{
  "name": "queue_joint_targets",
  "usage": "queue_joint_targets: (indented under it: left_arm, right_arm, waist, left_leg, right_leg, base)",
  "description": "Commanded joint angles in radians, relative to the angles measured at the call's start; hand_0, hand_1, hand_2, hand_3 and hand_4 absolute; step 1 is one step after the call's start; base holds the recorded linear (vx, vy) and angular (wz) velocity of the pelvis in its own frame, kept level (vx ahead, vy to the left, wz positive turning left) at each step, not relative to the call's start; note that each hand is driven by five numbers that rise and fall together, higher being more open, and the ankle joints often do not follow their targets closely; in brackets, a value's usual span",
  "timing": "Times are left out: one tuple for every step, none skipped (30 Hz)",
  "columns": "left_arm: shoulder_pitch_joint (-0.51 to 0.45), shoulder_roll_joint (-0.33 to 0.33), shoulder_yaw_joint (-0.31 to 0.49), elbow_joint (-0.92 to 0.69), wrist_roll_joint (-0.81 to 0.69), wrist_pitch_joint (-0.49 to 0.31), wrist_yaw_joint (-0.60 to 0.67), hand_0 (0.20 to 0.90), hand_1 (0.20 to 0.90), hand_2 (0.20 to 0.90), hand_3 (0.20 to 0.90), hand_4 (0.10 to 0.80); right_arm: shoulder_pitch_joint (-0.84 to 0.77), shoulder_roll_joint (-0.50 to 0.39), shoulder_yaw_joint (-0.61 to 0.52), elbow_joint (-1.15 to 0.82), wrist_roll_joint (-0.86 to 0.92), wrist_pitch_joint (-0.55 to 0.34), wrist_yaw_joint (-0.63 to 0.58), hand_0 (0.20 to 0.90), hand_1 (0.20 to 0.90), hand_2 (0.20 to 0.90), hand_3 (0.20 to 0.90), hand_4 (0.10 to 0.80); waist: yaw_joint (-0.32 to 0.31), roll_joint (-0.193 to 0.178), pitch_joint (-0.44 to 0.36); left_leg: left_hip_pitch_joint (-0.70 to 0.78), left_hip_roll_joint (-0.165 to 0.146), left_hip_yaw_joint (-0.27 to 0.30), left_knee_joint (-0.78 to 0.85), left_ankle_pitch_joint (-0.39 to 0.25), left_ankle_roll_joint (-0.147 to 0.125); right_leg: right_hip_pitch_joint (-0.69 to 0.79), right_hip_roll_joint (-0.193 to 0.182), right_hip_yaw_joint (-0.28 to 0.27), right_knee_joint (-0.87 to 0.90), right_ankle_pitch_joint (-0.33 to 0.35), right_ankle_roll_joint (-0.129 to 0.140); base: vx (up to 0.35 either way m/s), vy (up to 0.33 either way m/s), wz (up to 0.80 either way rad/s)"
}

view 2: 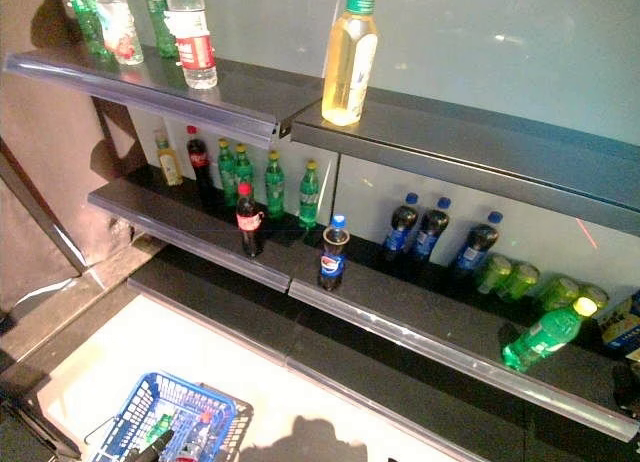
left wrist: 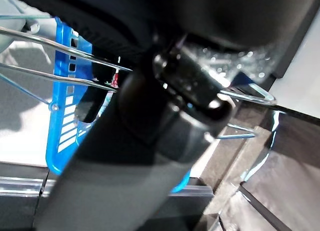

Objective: Pick up the drink and place into the basket.

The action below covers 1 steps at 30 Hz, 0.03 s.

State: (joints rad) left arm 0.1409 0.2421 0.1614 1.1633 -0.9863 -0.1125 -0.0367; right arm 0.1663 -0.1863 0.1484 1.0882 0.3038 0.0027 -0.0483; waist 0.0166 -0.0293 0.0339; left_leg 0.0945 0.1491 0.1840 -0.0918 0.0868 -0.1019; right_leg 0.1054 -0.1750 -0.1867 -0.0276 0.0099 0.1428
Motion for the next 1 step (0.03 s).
queue_joint_targets:
  left_arm:
    - [-0.078,-0.046,-0.037,-0.057,0.107,-0.057,-0.049,0.3,0.3,0.3,0.2,0.1]
  right_arm:
    - [-0.008,-0.021,-0.014,0.041,-0.049,-0.046,-0.04,0.9,0.9,0.9,0.9,0.8]
  waist:
    - [-0.01,-0.006,0.038]
  left_leg:
    - [0.033,-0.005,0.042,0.01,-0.065,0.008]
  right_leg:
    - [0.009,-0.042,-0.025,-0.013,0.043,0.03]
  base:
    - [0.0,0.0,0.0]
